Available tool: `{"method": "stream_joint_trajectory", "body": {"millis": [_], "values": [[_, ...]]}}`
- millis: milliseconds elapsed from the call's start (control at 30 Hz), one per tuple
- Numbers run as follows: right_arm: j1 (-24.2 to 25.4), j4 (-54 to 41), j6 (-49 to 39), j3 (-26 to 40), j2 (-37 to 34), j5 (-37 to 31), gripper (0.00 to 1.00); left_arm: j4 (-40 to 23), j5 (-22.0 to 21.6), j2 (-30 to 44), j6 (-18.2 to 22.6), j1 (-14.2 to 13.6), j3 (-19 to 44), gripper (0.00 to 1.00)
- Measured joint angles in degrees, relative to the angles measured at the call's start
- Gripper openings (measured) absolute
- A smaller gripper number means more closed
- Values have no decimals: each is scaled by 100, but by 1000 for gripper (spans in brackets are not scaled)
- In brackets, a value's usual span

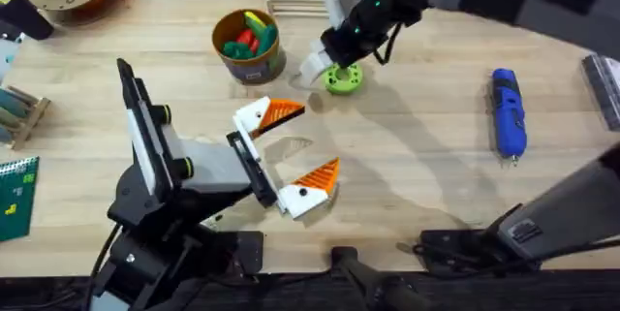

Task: Pick up the gripper from the table and insert it into the empty holder that is missing its gripper. Then pick up a screw, insert it into the mounting hole, and use the screwdriver to tighten it. Finally, clean up the table by picking up the vegetable and placing it into the bucket.

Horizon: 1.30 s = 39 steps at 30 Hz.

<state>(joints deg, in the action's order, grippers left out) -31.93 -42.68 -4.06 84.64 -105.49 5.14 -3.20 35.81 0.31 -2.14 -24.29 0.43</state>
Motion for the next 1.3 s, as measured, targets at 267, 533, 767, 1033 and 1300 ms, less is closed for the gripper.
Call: {"method": "stream_joint_trajectory", "body": {"millis": [267, 533, 767, 1033, 1300], "values": [[-122, 55, -240, 0, -334, -411, 523, 0, 0, 0, -2, 0, 0, 987], [-168, 114, -262, 0, -554, -475, 412, 0, 0, -2, -2, 0, 0, 987], [-257, 154, -270, 0, -704, -493, 287, 0, 0, 1, 0, 0, 0, 987], [-268, 171, -283, 15, -741, -513, 229, 0, 0, 1, -1, 0, 0, 987], [-273, 160, -215, 55, -776, -790, 79, 0, 0, 1, 0, 0, 0, 987]]}}
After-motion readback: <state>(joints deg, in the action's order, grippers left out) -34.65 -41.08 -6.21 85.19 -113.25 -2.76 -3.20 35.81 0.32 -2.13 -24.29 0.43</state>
